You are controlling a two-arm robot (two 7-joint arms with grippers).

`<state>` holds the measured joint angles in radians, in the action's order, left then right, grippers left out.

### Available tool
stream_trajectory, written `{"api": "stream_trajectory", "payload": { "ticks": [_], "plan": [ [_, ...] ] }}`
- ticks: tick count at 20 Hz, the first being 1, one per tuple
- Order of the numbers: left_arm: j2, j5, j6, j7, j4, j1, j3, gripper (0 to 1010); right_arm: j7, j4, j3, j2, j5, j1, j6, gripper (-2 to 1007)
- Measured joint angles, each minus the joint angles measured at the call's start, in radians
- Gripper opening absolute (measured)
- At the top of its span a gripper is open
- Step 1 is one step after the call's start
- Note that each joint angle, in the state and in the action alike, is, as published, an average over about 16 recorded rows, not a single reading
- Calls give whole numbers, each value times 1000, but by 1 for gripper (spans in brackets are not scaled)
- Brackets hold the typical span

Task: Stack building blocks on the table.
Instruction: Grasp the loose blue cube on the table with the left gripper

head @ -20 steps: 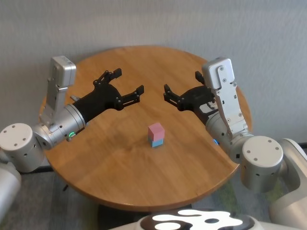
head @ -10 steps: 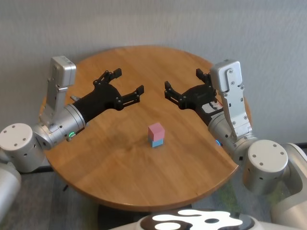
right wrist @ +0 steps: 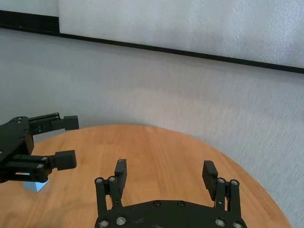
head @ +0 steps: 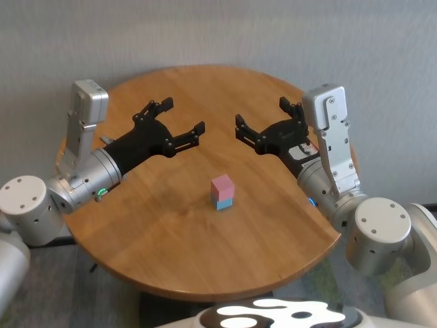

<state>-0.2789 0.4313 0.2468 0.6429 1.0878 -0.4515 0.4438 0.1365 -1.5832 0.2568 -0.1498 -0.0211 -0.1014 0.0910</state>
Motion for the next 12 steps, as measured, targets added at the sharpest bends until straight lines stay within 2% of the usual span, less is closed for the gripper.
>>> {"api": "stream_trajectory", "payload": {
  "ticks": [12],
  "plan": [
    [0,0,0,0,0,0,0,1002,31,17,-12,7,4,-4,-27,1005]
  ]
}}
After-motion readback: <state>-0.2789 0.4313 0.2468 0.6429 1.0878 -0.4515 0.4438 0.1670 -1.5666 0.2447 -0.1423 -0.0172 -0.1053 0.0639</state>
